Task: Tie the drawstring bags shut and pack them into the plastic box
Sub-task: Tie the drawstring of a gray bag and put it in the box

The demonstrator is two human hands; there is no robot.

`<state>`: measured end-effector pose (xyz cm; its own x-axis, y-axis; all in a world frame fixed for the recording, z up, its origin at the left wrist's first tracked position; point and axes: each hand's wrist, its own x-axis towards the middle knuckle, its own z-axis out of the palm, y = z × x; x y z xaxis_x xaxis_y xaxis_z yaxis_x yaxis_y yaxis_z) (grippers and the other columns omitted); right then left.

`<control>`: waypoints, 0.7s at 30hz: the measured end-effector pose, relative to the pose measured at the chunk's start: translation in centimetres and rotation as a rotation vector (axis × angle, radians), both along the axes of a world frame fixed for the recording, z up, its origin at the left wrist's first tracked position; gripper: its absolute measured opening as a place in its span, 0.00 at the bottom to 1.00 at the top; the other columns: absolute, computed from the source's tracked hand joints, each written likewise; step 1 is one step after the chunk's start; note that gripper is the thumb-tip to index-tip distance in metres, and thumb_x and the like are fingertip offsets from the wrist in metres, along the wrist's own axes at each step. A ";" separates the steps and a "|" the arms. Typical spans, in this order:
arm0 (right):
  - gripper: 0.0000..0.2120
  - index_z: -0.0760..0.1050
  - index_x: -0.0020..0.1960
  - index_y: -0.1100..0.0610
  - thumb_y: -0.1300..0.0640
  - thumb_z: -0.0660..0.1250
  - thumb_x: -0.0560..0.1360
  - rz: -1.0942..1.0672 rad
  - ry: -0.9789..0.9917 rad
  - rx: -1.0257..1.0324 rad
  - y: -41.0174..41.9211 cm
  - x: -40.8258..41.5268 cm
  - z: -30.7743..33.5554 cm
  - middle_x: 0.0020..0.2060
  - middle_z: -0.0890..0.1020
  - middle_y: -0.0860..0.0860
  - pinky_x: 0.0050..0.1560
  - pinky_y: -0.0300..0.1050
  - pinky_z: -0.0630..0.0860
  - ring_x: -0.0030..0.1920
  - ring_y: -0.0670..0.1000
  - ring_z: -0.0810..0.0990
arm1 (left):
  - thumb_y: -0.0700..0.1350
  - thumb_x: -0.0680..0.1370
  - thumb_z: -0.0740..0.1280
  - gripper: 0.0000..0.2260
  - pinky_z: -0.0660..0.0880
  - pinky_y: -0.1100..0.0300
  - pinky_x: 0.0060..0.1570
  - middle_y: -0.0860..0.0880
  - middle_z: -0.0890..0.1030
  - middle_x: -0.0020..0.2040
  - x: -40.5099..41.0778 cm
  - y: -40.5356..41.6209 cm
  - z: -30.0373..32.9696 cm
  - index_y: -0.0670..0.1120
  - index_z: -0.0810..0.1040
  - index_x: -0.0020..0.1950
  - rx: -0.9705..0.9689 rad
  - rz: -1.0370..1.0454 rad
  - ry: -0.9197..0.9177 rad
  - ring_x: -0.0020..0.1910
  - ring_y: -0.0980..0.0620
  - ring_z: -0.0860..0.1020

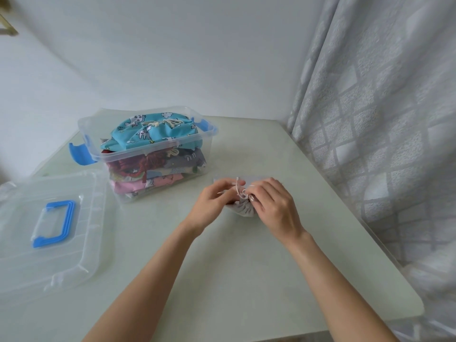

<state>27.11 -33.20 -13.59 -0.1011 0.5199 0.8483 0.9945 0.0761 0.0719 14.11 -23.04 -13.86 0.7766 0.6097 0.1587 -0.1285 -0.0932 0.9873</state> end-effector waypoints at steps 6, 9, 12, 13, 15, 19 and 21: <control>0.07 0.79 0.41 0.62 0.67 0.64 0.76 0.052 0.025 -0.010 -0.1 0.2 -0.5 0.39 0.81 0.54 0.44 0.46 0.75 0.41 0.55 0.76 | 0.60 0.78 0.57 0.24 0.73 0.53 0.62 0.43 0.82 0.53 -0.6 1.7 1.3 0.42 0.81 0.55 0.039 -0.174 0.165 0.54 0.49 0.80; 0.06 0.79 0.41 0.62 0.68 0.66 0.75 0.044 -0.041 -0.014 -0.2 0.2 -0.5 0.40 0.81 0.54 0.43 0.47 0.76 0.40 0.56 0.77 | 0.65 0.76 0.50 0.29 0.74 0.57 0.57 0.48 0.84 0.50 -0.7 2.6 3.1 0.46 0.82 0.50 0.028 -0.231 0.287 0.51 0.50 0.81; 0.07 0.79 0.40 0.62 0.66 0.65 0.76 0.037 -0.075 0.009 -0.3 0.0 -0.6 0.39 0.81 0.54 0.42 0.47 0.76 0.39 0.56 0.77 | 0.50 0.78 0.63 0.10 0.75 0.57 0.57 0.51 0.84 0.46 -0.6 3.4 4.0 0.47 0.82 0.50 0.377 -0.285 0.360 0.48 0.53 0.82; 0.08 0.78 0.39 0.62 0.66 0.66 0.76 0.034 -0.072 0.023 -0.4 0.0 -0.6 0.38 0.81 0.54 0.42 0.46 0.75 0.38 0.55 0.77 | 0.46 0.76 0.68 0.05 0.76 0.57 0.56 0.51 0.84 0.45 -0.6 3.6 4.1 0.48 0.82 0.49 0.505 -0.288 0.381 0.47 0.55 0.82; 0.07 0.78 0.38 0.62 0.66 0.67 0.75 0.026 -0.063 0.044 -0.4 0.1 -0.6 0.38 0.81 0.54 0.41 0.46 0.75 0.38 0.55 0.76 | 0.45 0.72 0.73 0.04 0.78 0.57 0.53 0.51 0.85 0.43 -0.4 3.8 4.2 0.49 0.82 0.46 0.629 -0.245 0.396 0.44 0.58 0.82; 0.07 0.77 0.37 0.62 0.68 0.69 0.73 0.028 -0.068 0.061 -0.5 0.5 -0.4 0.38 0.81 0.55 0.41 0.46 0.74 0.38 0.55 0.75 | 0.47 0.69 0.75 0.09 0.76 0.63 0.49 0.56 0.83 0.43 -0.3 2.9 4.5 0.50 0.81 0.48 0.654 -0.190 0.348 0.42 0.63 0.80; 0.07 0.77 0.36 0.62 0.68 0.69 0.73 0.029 -0.082 0.065 -0.5 0.5 -0.4 0.38 0.81 0.55 0.40 0.46 0.74 0.37 0.55 0.75 | 0.49 0.69 0.75 0.09 0.76 0.62 0.48 0.56 0.83 0.43 -0.2 2.7 4.3 0.52 0.82 0.48 0.669 -0.173 0.347 0.44 0.61 0.80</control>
